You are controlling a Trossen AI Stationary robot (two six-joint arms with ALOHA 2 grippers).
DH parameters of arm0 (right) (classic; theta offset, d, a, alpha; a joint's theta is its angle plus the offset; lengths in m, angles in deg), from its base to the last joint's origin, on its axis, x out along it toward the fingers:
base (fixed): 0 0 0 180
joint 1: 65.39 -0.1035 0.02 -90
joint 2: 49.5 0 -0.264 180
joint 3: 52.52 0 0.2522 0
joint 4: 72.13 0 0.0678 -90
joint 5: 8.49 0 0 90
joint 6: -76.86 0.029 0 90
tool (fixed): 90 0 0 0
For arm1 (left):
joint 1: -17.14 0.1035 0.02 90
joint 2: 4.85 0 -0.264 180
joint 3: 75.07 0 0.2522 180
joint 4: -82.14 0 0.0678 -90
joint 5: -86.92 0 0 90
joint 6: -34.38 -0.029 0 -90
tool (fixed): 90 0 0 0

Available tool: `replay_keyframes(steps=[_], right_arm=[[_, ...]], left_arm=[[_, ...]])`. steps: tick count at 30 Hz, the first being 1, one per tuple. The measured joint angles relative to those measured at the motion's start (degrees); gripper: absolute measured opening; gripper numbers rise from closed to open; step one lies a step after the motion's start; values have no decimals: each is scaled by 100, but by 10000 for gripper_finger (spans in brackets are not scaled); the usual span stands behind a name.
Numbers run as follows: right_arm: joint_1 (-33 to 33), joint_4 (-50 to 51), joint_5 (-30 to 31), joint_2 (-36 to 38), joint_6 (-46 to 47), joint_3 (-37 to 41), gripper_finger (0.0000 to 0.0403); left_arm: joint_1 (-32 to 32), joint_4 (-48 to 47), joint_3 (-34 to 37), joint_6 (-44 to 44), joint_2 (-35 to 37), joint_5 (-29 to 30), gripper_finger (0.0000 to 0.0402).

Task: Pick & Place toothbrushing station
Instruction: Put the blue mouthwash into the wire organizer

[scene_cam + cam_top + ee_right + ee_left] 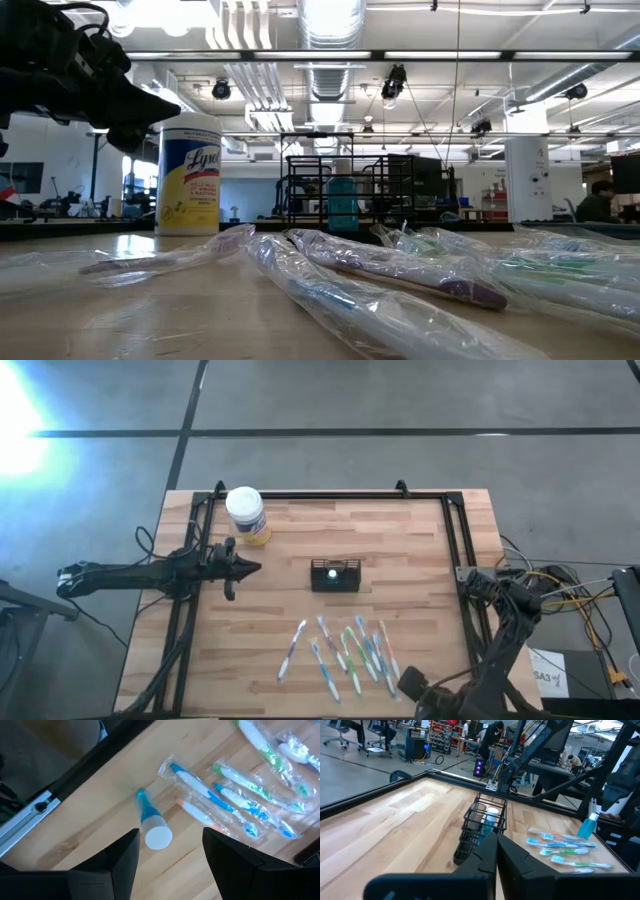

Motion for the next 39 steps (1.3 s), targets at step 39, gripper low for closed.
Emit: replay_keyframes(steps=[39], right_arm=[[-10,-597,0,-15,-461,913,200]], left_arm=[[4,7,0,49,0,3,7]])
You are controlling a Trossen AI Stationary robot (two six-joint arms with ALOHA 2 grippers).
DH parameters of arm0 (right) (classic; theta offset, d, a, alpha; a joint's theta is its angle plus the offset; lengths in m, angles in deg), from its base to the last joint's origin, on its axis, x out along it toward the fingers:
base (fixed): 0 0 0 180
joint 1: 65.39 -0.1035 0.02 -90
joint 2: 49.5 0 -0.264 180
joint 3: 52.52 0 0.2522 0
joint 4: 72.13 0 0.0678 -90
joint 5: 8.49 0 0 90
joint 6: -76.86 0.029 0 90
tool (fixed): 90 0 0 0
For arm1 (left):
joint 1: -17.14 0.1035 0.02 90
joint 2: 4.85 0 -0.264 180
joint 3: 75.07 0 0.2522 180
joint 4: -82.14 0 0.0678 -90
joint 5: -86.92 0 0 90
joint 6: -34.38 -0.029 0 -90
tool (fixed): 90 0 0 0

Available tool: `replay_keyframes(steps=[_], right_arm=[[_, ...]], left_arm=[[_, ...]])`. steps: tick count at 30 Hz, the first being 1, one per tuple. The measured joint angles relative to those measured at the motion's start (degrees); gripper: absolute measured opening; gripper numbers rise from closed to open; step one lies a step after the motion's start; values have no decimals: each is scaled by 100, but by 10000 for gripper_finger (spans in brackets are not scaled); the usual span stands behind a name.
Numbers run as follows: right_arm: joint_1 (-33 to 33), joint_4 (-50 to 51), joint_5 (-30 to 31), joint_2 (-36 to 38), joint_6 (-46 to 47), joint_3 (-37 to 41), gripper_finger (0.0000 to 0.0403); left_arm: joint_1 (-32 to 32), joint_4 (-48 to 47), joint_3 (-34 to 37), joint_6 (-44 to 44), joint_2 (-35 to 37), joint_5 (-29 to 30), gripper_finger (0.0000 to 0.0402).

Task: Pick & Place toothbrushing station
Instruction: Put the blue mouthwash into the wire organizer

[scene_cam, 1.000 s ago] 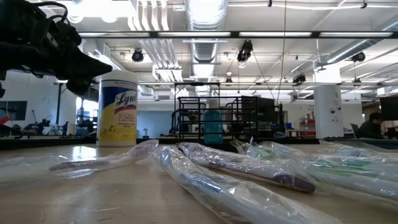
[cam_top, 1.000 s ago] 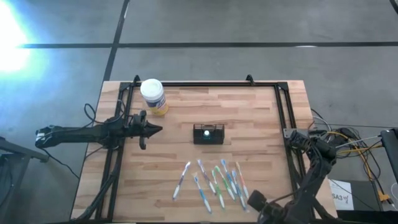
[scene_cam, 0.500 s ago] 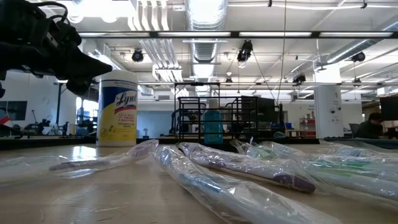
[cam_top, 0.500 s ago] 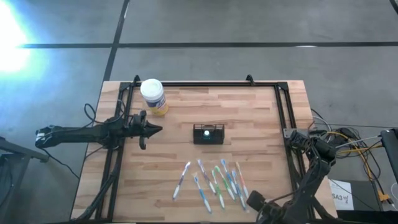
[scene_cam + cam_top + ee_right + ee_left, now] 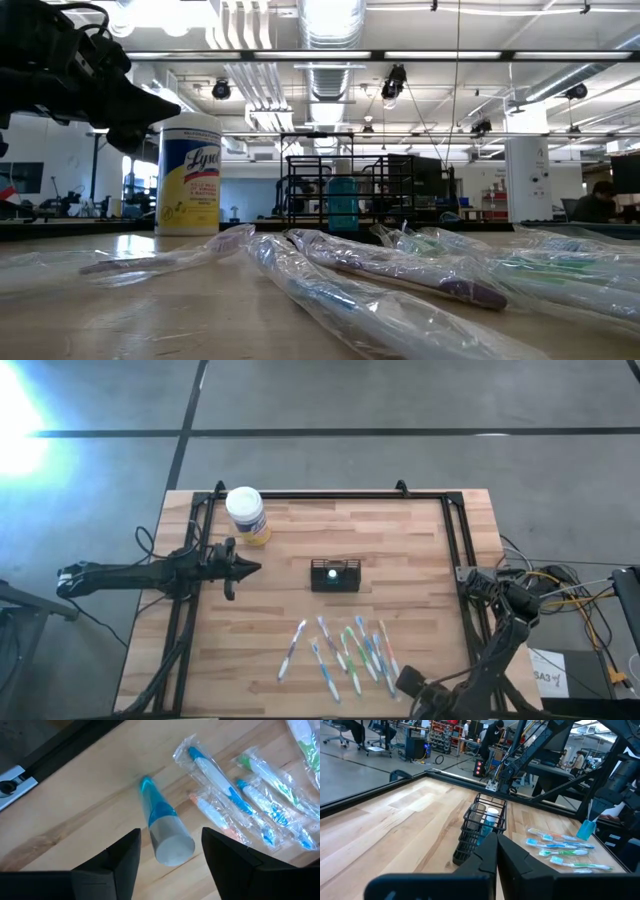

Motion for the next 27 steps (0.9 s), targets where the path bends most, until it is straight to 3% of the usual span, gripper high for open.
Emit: replay_keyframes(steps=[12,20,27], right_arm=[[0,-27,-22,39,-13,0,107],[12,-28,-50,50,93,0,97],[175,-2,-176,490,1016,2,95]], left_arm=[[0,0,0,-1,0,2,14],[-1,-36,0,2,0,2,7],[-4,-83,0,36,1,8,16]])
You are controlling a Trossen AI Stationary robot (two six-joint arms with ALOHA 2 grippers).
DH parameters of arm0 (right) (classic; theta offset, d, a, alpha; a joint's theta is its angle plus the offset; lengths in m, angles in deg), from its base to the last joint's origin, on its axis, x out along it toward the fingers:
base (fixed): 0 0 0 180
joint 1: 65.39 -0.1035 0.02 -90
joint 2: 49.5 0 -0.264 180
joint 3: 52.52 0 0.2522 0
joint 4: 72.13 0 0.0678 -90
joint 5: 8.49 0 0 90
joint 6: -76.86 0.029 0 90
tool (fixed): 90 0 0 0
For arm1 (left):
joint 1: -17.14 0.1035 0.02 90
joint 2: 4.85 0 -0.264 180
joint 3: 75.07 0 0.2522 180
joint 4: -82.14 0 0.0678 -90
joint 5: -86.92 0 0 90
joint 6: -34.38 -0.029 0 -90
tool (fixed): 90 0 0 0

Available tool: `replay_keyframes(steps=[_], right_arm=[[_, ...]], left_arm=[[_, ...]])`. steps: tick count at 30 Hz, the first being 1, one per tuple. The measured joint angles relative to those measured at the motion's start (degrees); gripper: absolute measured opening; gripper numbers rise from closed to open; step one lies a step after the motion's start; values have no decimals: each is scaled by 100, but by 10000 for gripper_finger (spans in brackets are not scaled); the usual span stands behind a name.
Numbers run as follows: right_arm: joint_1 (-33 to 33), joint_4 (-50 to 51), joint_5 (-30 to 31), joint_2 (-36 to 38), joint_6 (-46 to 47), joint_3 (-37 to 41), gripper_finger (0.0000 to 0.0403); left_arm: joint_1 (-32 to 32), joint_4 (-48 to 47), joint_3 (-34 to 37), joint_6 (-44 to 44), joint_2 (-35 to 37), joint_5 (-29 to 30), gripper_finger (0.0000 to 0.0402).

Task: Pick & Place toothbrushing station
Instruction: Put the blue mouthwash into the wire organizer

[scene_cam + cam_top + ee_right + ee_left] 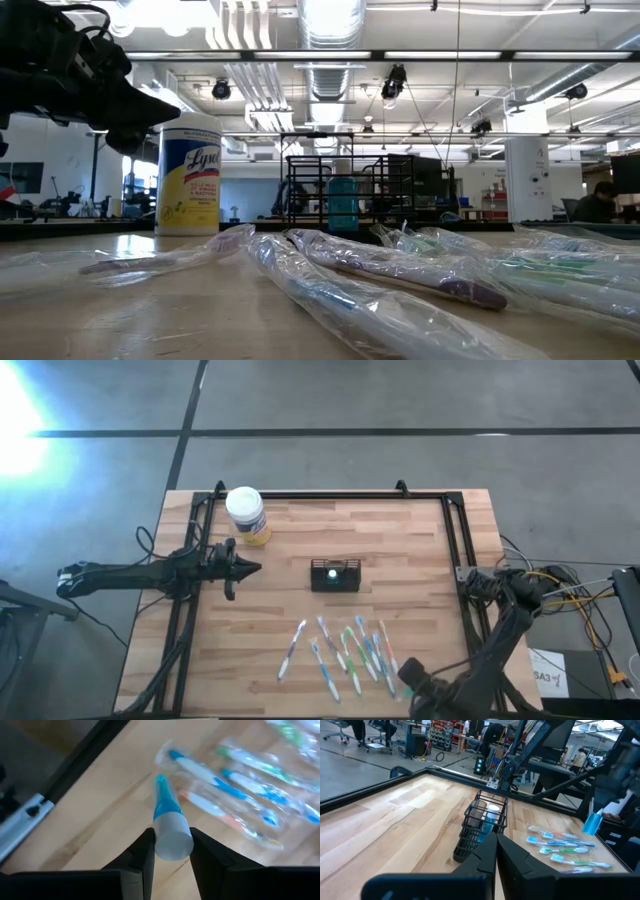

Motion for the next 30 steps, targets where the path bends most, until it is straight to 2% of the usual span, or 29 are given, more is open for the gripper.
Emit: replay_keyframes(steps=[3,8,16,23,27,30], right_arm=[[84,4,244,372,283,6,95],[379,52,994,1182,931,9,94],[1614,38,1225,2450,1764,20,93],[3188,20,774,2950,1706,26,93],[4121,20,6,2948,1238,26,93],[4697,22,-234,2786,720,26,93]], left_arm=[[0,2,0,-2,0,8,12],[0,0,0,0,0,22,7],[2,-9,0,23,0,147,17],[6,-4,0,176,0,368,12],[4,-3,0,186,0,366,9],[4,-2,0,184,0,366,9]])
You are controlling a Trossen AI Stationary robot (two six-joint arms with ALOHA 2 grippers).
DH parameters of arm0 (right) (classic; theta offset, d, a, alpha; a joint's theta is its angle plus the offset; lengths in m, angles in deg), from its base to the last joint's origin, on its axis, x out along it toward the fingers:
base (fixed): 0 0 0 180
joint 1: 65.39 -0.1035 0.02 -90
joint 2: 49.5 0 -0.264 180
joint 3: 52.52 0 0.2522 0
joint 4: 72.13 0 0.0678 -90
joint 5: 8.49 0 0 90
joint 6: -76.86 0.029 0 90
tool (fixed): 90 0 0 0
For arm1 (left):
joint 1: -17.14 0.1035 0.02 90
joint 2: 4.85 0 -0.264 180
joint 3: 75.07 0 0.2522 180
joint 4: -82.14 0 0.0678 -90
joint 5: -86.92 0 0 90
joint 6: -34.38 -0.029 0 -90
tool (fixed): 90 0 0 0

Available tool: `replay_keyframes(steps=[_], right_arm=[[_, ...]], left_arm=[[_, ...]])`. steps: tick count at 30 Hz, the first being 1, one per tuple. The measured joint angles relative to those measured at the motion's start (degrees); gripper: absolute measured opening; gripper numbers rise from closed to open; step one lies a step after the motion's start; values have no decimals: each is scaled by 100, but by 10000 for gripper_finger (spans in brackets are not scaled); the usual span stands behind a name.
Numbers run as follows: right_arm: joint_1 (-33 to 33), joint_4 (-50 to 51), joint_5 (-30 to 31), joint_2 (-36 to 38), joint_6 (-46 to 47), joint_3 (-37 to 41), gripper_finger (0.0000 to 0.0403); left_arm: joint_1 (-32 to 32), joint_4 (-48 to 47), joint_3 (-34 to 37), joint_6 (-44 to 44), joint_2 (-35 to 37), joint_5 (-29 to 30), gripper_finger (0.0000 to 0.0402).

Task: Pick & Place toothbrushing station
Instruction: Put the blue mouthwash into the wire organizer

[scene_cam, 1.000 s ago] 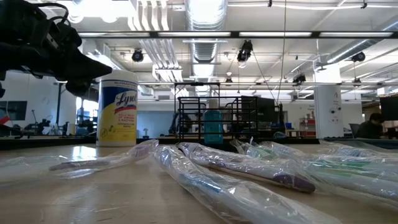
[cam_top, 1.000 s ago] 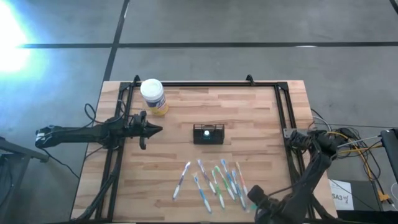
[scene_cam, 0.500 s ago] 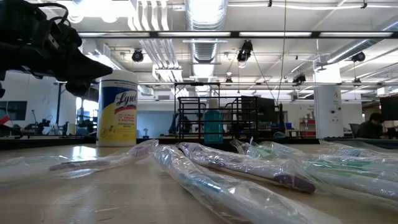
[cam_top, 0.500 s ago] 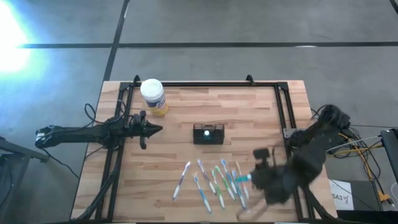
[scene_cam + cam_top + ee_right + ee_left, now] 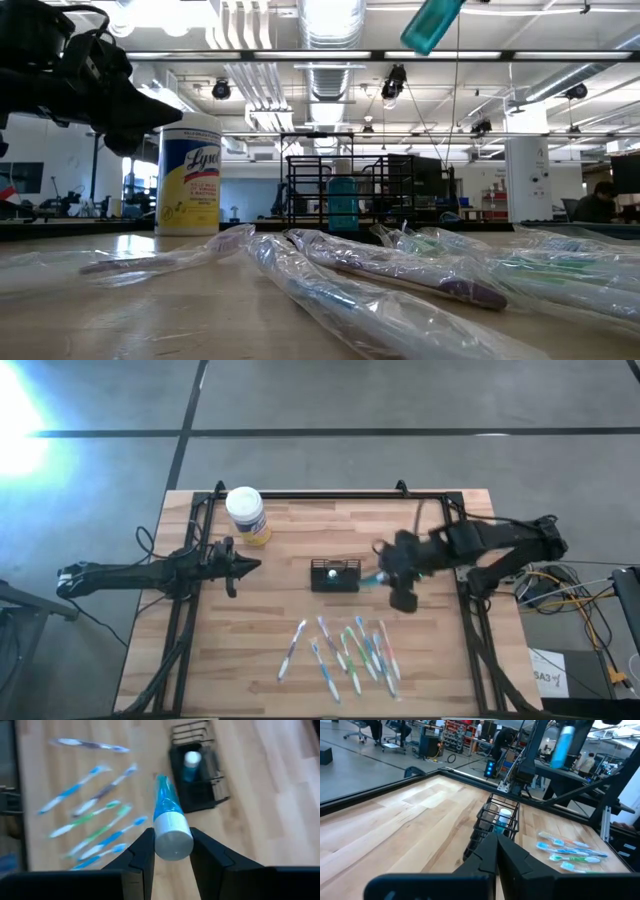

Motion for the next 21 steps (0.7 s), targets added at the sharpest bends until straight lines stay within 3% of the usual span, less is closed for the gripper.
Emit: replay_keyframes(steps=[10,15,21], right_arm=[[831,20,-197,-1142,-2306,-286,93],[923,448,-167,-1949,-3037,-1310,93],[913,1822,108,-3154,-3895,-2988,93]], left_arm=[[0,-134,0,-42,0,-2,13],[0,-212,0,-46,0,-4,10],[0,-232,0,-187,-2,-4,13]])
